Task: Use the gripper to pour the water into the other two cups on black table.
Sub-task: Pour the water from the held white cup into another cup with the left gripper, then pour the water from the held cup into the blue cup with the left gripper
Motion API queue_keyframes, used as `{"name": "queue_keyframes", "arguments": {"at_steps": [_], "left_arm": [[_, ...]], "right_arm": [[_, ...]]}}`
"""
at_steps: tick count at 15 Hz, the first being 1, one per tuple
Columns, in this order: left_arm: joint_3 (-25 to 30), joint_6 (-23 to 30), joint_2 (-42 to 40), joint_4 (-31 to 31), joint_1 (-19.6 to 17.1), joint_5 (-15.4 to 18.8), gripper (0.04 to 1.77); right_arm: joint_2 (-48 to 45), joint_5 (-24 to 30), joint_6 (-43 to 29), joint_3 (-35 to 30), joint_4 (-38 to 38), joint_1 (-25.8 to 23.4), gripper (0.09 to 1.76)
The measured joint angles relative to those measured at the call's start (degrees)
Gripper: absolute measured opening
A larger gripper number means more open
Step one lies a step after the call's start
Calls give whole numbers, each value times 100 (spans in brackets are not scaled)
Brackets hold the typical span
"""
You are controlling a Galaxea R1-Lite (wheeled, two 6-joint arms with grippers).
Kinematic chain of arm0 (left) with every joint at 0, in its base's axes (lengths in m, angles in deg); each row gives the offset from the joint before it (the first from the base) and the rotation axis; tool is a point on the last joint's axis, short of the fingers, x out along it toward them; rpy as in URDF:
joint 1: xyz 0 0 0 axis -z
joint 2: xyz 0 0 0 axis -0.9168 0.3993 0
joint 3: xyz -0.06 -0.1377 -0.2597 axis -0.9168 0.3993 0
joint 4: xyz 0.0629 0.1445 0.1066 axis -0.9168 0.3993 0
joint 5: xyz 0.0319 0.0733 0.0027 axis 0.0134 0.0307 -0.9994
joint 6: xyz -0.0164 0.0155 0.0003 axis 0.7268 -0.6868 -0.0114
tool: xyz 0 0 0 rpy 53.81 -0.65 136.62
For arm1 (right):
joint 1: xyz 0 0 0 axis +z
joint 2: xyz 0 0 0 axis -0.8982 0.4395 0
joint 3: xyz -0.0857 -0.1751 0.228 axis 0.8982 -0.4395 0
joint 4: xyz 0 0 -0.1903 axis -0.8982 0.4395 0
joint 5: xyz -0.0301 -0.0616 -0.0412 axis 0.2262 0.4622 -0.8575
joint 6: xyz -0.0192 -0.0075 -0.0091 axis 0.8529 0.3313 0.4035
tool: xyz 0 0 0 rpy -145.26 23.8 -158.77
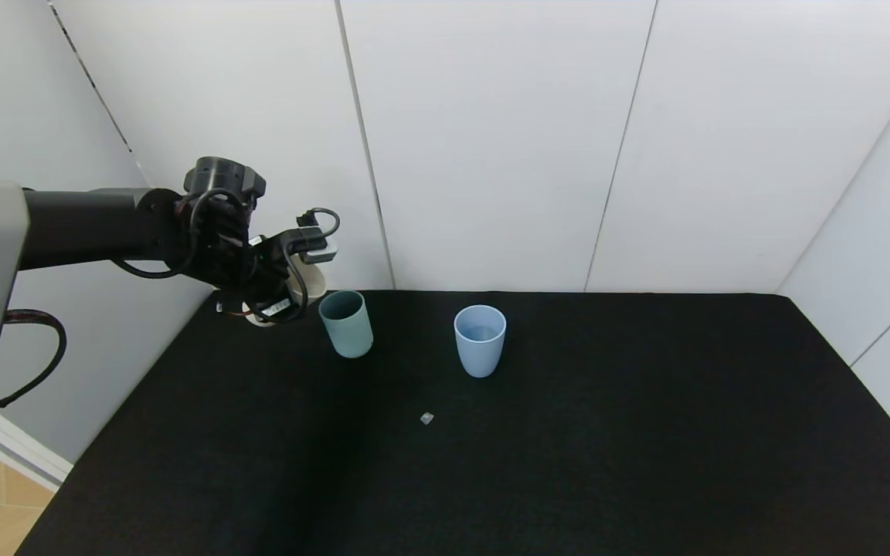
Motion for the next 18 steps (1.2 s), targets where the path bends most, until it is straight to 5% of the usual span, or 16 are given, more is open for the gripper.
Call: {"name": "queue_keyframes", "arguments": {"at_steps": [7,18], "left_arm": [[-41,1089,-330,544,77,1092,126],[-612,2249,-328,533,1496,1164,126]], "right_arm": [[0,2,2,0,-4,-2,171],[0,0,0,0,0,0,171]]}}
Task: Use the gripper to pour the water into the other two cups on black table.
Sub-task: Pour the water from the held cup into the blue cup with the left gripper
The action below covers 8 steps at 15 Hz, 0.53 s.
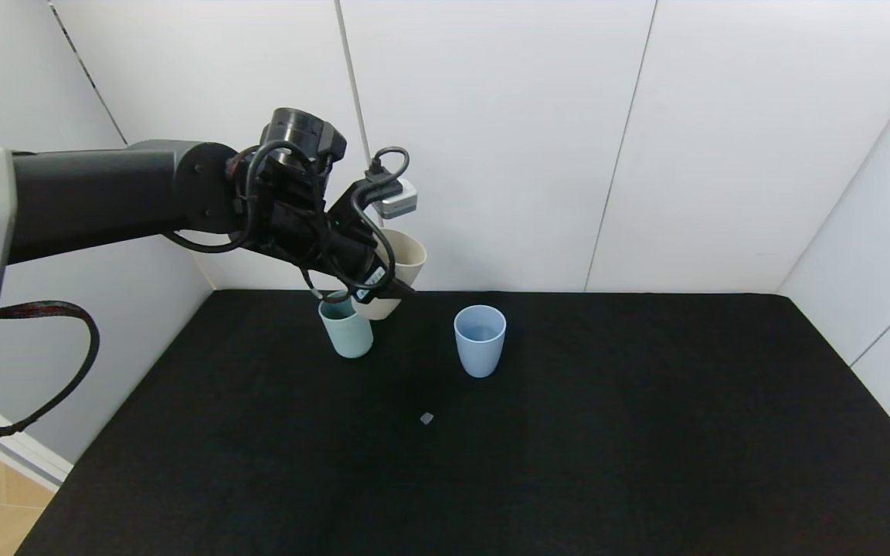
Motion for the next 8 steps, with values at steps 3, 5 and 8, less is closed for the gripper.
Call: {"name": "queue_keyframes", "arguments": {"at_steps": [3,5,8], "left_arm": [[-48,-11,188,-20,234,-72,126],[-56,-26,310,-72,367,-105,126],[-66,-185,477,-113,562,-428,126]], "right_arm": [[0,0,0,0,0,5,171],[0,0,2,0,0,5,171],[0,0,0,0,0,5,171]]}}
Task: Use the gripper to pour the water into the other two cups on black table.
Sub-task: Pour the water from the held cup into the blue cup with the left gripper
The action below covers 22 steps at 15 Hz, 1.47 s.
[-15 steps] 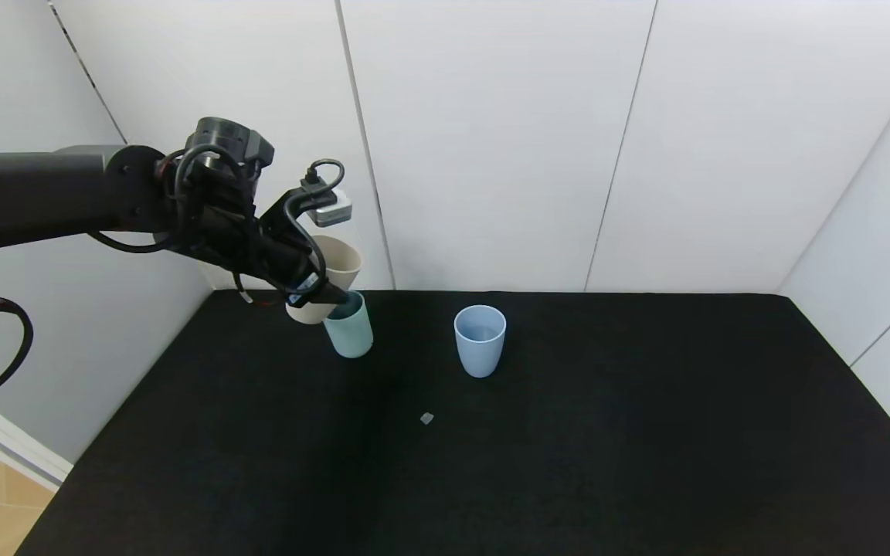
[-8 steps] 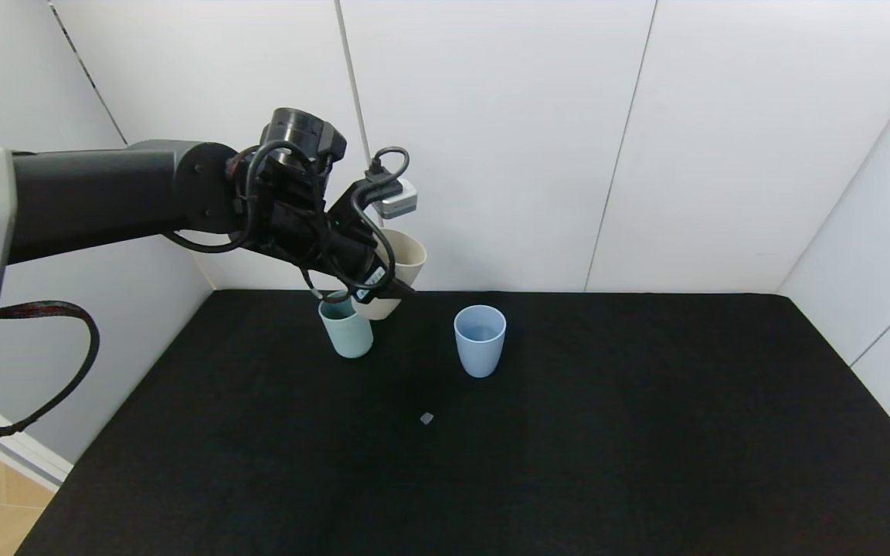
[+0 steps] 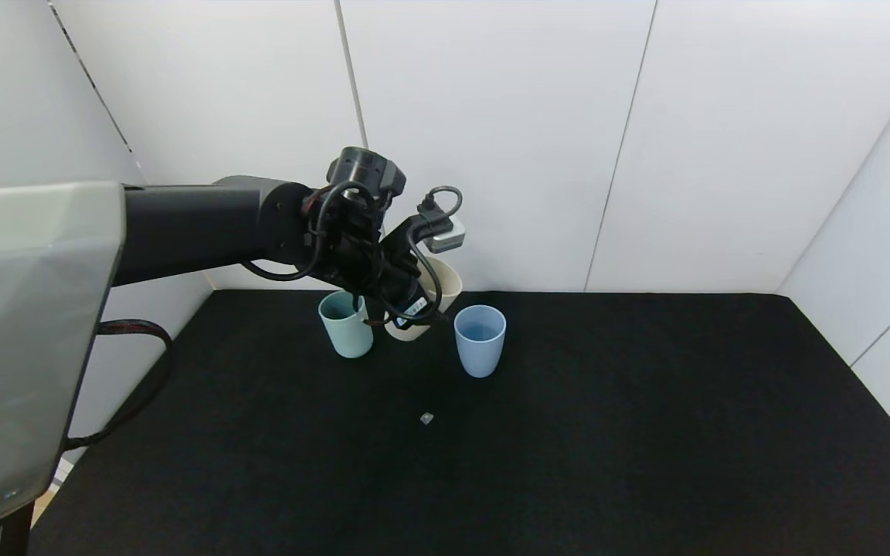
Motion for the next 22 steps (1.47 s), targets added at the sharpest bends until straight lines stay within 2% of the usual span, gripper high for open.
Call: {"name": "queue_keyframes", "arguments": {"at_steps": [8,15,18,22], "left_arm": [[-56,-909,424,-523,139,-972,125],[-59,-1072,618,-1211,371,-1658,125],[-59,-1161,645,-1235,425,-1831,125],[-59,-1384,664,-1317,544,-2258,125]], "right_arm": [[0,0,0,0,2,0,171],[0,0,0,0,2,0,171],[0,0,0,0,2,0,171],[0,2,0,0,2,0,171]]}}
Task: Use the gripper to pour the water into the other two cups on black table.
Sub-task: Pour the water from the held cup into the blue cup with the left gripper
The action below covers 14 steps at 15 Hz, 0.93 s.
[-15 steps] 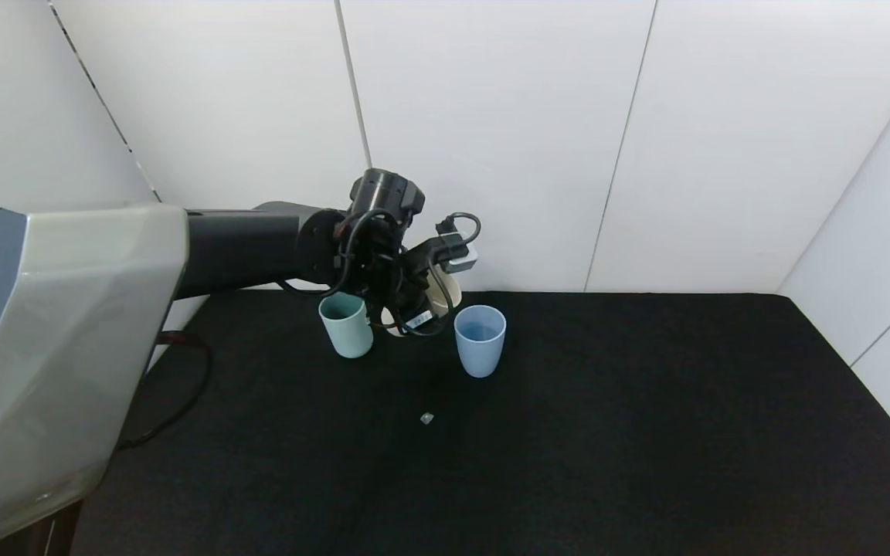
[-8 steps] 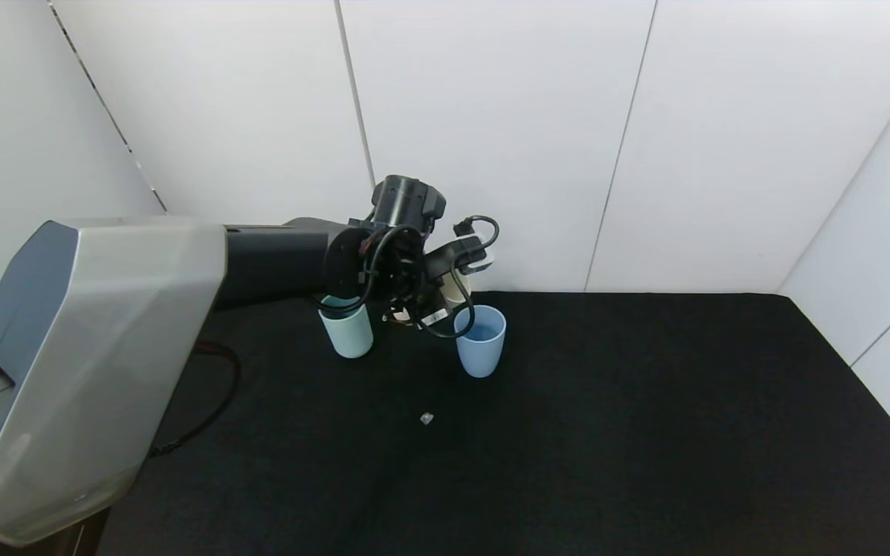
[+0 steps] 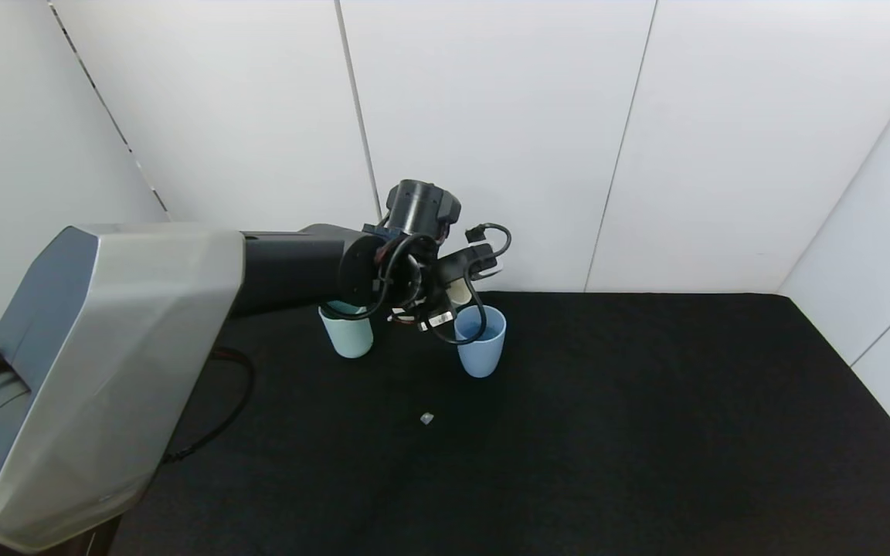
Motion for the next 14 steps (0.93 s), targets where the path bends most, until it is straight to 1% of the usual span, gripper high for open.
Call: {"name": "queue_keyframes", "arguments": {"at_steps": [5,8,14], "left_arm": [[0,-308,39,-39,129,-414,125],[0,-691,108,-349,171,-729,125],[0,-975,174,-434,284,-994,125]], "right_arm": [[0,0,0,0,0,0,171],[0,-2,0,0,0,0,171],[0,0,0,0,0,0,171]]}}
